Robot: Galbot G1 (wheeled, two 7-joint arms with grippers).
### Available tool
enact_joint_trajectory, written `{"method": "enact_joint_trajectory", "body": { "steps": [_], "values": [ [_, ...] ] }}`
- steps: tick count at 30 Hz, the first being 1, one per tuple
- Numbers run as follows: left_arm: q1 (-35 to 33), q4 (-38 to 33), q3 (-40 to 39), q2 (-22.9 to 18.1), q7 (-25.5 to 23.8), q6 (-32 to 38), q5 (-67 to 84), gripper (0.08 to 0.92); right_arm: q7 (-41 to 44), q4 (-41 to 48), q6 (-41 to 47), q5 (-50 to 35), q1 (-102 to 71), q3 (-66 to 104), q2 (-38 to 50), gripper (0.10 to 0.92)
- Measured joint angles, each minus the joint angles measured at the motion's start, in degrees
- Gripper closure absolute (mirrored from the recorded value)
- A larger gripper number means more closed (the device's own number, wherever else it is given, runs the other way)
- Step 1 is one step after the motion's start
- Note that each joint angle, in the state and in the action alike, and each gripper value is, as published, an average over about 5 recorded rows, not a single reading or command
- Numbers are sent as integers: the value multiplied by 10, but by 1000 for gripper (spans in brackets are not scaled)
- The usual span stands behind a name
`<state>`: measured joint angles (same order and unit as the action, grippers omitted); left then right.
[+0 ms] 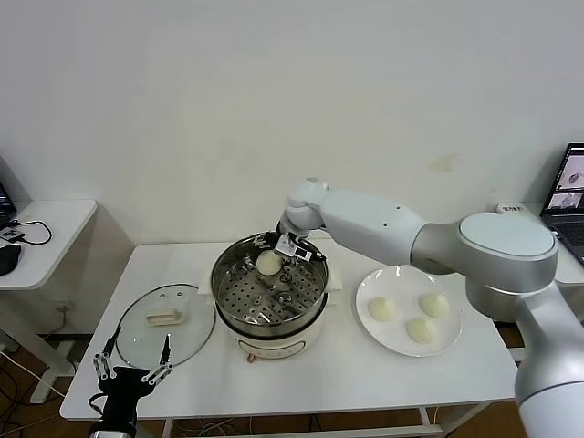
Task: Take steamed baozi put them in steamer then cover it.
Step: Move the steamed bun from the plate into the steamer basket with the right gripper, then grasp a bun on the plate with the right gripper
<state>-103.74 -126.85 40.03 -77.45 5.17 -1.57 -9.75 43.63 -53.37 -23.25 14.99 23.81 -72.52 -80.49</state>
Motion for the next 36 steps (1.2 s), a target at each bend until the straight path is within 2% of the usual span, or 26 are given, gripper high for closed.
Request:
{"method": "enact_joint_trajectory", "body": {
  "steps": [7,14,22,29,36],
  "values": [
    [0,-7,-1,2,-1,0,1,177,24,-44,36,-57,36,-9,27,203],
    [6,-9,5,12,-3,-3,7,177,57,-131,152,-161,88,-9,94,203],
    [16,-11,8,23,-8,-10,15,177,83,-238,284,-260,122,0,212,203],
    [23,-10,14,33,-11,-15,24,177,99,-305,351,-285,113,9,324,203],
    [25,-5,15,36,-12,-17,25,177,106,-326,376,-265,64,27,402,203]
  ]
}}
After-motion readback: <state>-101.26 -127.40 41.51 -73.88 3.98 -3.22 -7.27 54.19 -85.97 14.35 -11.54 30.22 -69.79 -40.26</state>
